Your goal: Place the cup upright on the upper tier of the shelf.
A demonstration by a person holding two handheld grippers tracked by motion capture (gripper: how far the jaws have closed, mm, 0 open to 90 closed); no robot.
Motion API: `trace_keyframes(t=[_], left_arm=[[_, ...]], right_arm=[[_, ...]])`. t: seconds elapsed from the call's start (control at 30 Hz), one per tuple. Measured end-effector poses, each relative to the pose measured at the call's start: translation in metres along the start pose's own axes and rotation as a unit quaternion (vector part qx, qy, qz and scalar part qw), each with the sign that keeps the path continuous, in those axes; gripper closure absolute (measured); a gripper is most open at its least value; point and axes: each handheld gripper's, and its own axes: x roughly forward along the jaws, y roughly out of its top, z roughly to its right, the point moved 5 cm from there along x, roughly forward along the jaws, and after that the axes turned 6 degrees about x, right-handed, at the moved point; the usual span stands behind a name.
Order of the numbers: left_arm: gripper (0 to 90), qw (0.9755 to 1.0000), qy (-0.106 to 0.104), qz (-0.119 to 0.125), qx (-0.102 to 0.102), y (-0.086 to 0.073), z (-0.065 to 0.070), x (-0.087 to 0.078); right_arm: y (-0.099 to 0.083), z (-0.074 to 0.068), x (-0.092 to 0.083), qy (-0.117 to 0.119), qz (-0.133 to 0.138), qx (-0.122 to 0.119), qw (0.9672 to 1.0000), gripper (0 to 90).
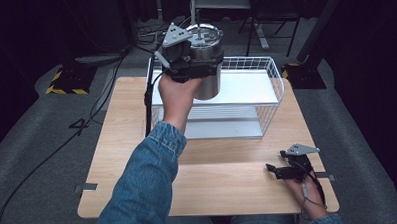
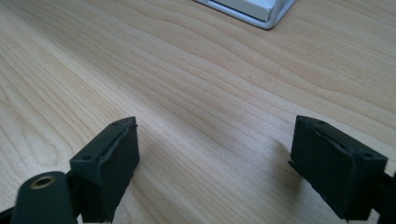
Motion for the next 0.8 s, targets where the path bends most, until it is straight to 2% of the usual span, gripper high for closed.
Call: trace_keyframes(t=[0.17,0.23,0.33,0.43,0.57,0.7,0.8], left_arm=[[3.7,1.0000,-0.003,-0.004,0.006,0.006,0.002,0.014],[3.7,0.9998,-0.010,-0.015,0.006,0.009,0.003,0.023],[3.6,0.9998,-0.009,-0.014,0.015,0.014,0.005,0.032],[3.7,0.9998,-0.010,-0.016,0.012,0.015,0.006,0.037],[3.7,0.9998,-0.001,-0.018,0.009,0.012,0.003,0.047],[3.7,0.9994,0.007,-0.025,0.021,0.010,-0.004,0.058],[3.6,0.9996,0.015,-0.019,0.015,0.007,-0.009,0.065]], right_arm=[[0.000,0.000,0.000,0.002,0.000,0.000,1.0000,16.1],[0.000,0.000,0.000,0.002,0.000,0.000,1.0000,16.2],[0.000,0.000,0.000,0.002,0.000,0.000,1.0000,16.3],[0.000,0.000,0.000,0.003,-0.001,0.001,1.0000,16.3],[0.000,0.000,0.000,0.003,-0.001,0.001,1.0000,16.5],[0.000,0.000,0.000,0.003,-0.001,0.000,1.0000,16.7],[0.000,0.000,0.000,0.004,-0.001,0.000,1.0000,16.7]])
